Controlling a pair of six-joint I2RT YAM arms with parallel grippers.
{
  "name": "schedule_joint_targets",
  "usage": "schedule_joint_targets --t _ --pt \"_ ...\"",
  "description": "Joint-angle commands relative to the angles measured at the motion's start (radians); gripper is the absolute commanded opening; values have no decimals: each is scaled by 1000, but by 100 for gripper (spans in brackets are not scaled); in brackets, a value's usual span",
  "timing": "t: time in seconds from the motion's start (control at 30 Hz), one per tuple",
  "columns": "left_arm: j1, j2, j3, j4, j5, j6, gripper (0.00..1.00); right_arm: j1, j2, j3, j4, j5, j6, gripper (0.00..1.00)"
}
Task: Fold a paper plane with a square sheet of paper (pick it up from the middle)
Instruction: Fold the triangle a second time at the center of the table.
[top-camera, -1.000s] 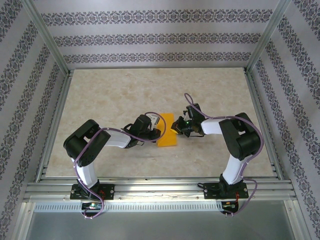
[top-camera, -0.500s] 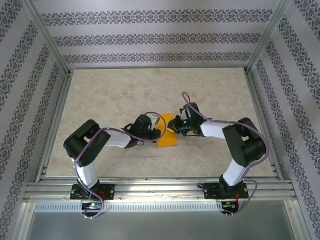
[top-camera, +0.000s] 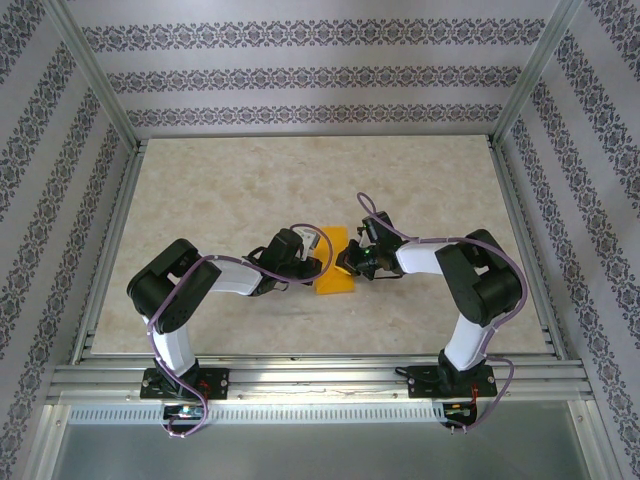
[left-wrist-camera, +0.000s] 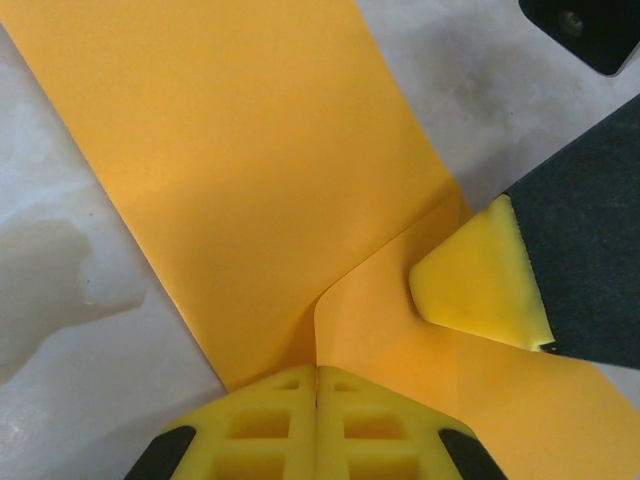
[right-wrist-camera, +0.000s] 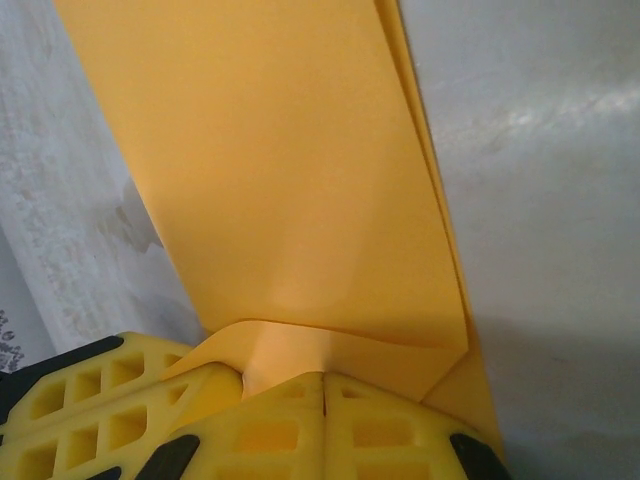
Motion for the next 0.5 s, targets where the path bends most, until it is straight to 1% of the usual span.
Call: schedule_joint_targets --t 0.0,0.03,0.07,0.1,0.23,0.33,0.4,0.47 --pt "12 -20 9 -81 5 -2 7 -11 41 -26 -58 47 -34 0" --pt "12 -39 8 -86 -6 -9 11 -11 40 -26 -56 42 -36 0" --pt "11 -62 0 -83 -14 -19 21 -10 42 -25 -56 39 -37 0" --pt "12 -82 -2 -86 -25 -23 28 -9 42 -24 -59 40 -39 0" --pt "13 -169 28 -162 -59 -31 42 -11 41 -27 -59 41 -38 0" --pt "13 -211 54 -209 -48 -62 40 -10 42 -28 -58 43 -38 0" --pt "11 -221 69 -228 3 -106 33 -10 40 -28 -56 43 -36 0" --pt "12 -208 94 -260 95 -163 21 -10 38 -28 -56 46 -35 0"
